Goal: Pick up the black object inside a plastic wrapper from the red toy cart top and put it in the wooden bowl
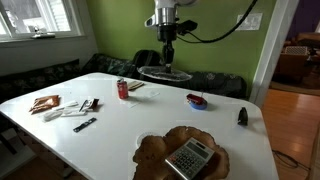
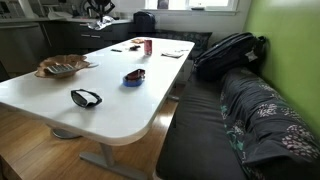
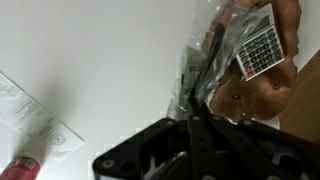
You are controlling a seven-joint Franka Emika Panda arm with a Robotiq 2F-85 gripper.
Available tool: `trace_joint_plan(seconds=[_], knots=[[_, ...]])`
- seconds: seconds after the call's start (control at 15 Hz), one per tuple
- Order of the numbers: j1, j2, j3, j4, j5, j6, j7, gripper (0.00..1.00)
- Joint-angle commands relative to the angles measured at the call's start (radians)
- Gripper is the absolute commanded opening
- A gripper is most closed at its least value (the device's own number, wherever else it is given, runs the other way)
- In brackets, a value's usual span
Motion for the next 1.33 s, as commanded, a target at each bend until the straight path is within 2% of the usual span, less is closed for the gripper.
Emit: trace_joint_plan(seconds=[0.0,0.2,0.47,0.53,0.8,1.27], knots=[[0.005,-0.075,-0.008,-0.153,0.003,-0.025,-0.058,0.0],[-0.02,-0.144,-0.006,-0.315,0.01,0.019,-0.178,0.0],[-0.045,-0.2,0.007,-0.48,0.048,0.101,-0.426,0.0],[-0.009,-0.135,-0.021,-0.361,0.018,0.036,-0.319,0.01],[-0.013,-0.168,-0.022,-0.437,0.035,0.072,-0.4,0.0],[0.076,0.007,0.013,-0.269,-0.02,0.084,-0.46,0.0]])
